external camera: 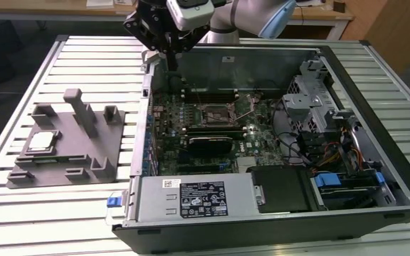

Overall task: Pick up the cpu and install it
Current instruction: 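Reach for the cpu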

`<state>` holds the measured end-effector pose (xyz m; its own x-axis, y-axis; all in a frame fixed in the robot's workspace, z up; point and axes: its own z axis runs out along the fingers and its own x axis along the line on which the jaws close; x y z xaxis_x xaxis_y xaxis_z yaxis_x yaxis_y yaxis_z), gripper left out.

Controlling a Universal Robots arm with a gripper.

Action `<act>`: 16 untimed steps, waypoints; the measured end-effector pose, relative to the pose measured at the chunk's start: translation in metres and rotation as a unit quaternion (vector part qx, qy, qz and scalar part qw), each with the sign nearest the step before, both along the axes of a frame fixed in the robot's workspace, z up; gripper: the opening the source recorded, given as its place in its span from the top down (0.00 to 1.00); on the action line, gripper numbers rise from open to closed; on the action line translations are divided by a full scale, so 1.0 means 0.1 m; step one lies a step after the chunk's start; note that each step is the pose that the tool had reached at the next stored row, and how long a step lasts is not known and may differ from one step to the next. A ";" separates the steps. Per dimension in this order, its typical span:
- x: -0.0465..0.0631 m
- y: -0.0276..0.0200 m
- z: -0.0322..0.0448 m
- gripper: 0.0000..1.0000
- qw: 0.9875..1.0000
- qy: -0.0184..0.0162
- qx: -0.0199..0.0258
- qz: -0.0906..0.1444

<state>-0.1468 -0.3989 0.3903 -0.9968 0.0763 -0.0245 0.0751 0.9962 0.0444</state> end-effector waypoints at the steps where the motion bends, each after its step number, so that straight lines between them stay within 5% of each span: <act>1: 0.00 0.000 0.000 0.89 1.000 0.000 0.000 0.000; 16: -0.03 0.000 -0.005 0.89 1.000 0.000 0.000 0.000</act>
<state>-0.1499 -0.3989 0.3898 -0.9968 0.0763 -0.0245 0.0751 0.9962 0.0444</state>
